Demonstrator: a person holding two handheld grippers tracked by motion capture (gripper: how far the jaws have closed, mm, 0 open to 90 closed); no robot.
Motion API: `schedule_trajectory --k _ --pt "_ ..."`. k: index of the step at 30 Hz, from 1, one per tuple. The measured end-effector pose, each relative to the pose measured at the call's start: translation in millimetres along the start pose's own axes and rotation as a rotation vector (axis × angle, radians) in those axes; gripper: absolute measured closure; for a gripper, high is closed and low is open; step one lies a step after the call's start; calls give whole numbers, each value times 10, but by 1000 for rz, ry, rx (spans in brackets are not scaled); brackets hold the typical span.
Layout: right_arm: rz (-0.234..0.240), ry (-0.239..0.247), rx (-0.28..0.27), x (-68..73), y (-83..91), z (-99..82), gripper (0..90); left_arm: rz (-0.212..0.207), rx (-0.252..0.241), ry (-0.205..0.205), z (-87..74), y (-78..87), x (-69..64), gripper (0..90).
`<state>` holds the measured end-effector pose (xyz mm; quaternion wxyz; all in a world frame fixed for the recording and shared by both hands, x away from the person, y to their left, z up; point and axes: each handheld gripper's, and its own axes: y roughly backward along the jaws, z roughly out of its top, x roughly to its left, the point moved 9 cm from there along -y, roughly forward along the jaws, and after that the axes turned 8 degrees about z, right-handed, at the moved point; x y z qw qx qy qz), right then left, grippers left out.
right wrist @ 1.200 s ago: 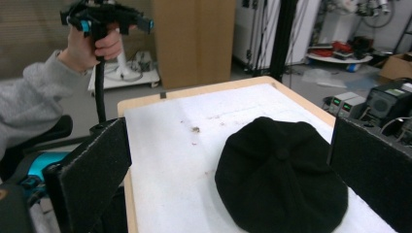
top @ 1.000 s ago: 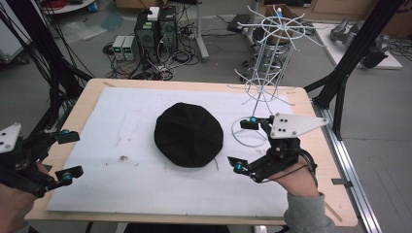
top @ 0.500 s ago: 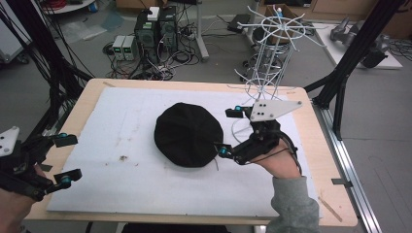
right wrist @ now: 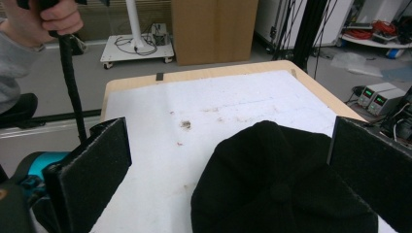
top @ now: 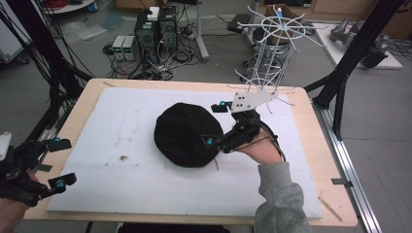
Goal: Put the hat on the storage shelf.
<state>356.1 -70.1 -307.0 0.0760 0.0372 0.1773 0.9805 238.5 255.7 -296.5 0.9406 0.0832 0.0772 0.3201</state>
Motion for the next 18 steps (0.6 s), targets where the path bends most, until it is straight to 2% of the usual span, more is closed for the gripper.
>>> schedule_trajectory --k 2,6,18 --pt "13 11 0 -29 -44 -6 9 4 2 0 -7 5 3 17" --pt "31 -2 4 -88 -128 -34 10 7 6 1 -21 10 7 17" --pt "75 5 19 -270 -369 -126 9 12 18 9 -55 11 5 17"
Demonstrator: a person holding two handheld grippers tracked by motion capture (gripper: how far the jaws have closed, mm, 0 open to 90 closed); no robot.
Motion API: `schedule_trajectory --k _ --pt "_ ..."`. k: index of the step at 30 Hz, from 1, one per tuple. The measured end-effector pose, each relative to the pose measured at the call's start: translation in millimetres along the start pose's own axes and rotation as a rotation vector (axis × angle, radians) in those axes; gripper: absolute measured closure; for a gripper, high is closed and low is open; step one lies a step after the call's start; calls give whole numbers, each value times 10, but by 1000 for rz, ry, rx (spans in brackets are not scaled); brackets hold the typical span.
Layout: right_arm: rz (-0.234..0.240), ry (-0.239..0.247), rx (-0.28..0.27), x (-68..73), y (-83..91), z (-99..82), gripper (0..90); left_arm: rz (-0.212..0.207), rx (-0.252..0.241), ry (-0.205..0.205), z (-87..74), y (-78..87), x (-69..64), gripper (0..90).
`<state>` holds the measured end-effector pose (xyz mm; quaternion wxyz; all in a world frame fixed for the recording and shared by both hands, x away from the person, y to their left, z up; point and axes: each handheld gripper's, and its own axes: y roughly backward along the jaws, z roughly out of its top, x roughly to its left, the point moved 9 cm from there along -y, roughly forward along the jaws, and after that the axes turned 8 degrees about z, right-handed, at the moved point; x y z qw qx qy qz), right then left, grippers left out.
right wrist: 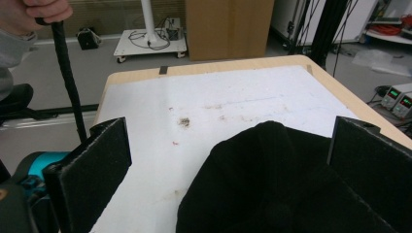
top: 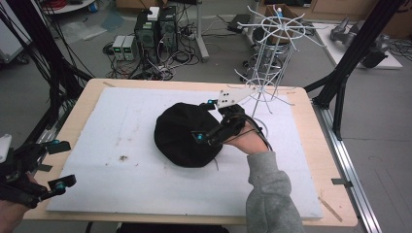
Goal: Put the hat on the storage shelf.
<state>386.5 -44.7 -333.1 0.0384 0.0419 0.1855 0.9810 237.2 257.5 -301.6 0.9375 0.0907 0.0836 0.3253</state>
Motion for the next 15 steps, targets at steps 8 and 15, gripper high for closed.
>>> schedule_trajectory --k 8,15 --pt "24 -7 37 -151 -231 -63 9 11 9 -3 -31 -2 18 17" --pt "16 4 40 -259 -303 -117 9 13 9 2 -43 11 30 17"
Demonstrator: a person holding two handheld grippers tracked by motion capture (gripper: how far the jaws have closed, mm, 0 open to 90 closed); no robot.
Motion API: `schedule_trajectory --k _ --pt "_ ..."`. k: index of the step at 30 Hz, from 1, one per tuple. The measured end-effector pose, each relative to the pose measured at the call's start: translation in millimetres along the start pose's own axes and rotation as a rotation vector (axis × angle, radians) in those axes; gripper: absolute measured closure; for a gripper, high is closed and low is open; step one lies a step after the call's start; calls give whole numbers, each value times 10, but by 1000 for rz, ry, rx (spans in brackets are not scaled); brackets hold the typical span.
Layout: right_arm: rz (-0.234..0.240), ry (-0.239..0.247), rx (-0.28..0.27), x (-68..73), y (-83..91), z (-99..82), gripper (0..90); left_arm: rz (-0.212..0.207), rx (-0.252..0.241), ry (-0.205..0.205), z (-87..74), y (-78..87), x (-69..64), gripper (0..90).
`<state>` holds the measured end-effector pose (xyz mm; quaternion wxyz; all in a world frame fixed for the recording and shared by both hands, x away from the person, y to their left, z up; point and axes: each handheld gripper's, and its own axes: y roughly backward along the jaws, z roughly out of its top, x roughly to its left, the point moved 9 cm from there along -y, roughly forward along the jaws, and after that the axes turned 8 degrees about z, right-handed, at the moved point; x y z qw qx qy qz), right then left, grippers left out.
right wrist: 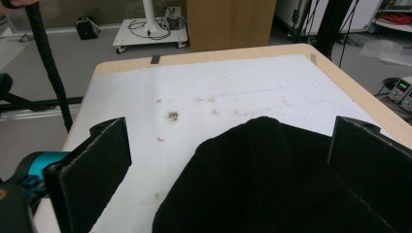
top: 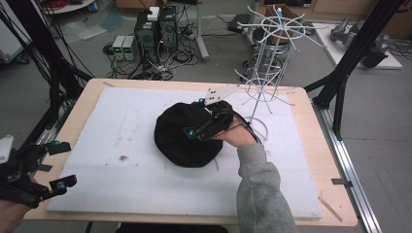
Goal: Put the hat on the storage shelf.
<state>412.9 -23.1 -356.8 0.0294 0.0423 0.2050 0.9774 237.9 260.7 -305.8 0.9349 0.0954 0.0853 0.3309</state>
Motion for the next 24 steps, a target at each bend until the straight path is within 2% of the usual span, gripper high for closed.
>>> schedule_trajectory --k 5,13,21,24 --pt "-35 12 36 -90 -64 -98 10 35 -18 -12 14 28 23 17" --pt "-35 -39 93 -172 -169 -309 10 40 -14 -5 -6 53 46 17" --pt "-54 -45 99 -234 -187 -460 28 41 -9 -2 -22 45 48 17" --pt "-64 -49 119 -256 -206 -517 29 40 -4 0 -34 32 50 18"
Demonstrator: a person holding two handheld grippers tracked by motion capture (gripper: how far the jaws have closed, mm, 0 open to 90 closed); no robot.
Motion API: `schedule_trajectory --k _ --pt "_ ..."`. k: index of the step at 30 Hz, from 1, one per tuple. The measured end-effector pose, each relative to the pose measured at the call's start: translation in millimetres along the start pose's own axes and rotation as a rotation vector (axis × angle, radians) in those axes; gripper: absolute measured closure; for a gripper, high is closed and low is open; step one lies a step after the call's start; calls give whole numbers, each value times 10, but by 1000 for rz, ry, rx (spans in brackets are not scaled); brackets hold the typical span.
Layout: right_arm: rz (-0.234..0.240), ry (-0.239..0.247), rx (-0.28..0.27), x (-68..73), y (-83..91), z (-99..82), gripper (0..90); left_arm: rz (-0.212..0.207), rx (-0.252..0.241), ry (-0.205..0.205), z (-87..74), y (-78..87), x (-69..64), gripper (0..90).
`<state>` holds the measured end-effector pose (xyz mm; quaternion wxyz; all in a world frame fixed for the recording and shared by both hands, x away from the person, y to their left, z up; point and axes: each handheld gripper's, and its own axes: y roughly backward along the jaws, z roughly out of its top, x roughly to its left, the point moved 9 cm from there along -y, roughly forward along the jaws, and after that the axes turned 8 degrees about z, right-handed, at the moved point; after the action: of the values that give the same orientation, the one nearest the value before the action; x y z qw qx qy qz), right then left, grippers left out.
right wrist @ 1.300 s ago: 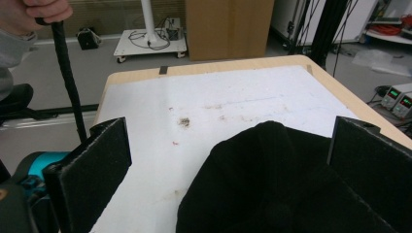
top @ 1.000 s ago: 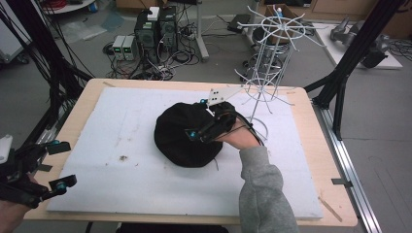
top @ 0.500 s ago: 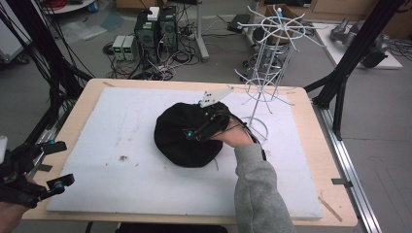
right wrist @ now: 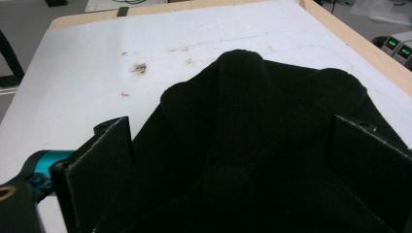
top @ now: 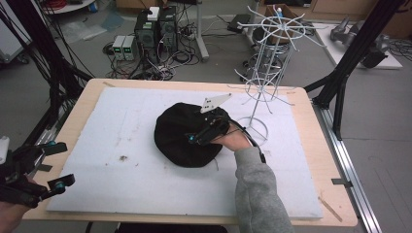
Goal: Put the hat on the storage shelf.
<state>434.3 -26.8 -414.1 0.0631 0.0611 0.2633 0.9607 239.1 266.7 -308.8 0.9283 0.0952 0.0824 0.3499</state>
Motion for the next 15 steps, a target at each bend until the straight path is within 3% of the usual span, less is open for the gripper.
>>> schedule_trajectory --k 9,12,15 --pt "-7 -7 41 -24 -67 -64 54 -3 1 4 -10 2 10 17" --pt "-42 -21 66 -73 -56 -98 121 7 0 8 -9 9 22 18" --pt "-34 -27 75 -73 -56 -115 157 17 8 10 -15 9 37 18"
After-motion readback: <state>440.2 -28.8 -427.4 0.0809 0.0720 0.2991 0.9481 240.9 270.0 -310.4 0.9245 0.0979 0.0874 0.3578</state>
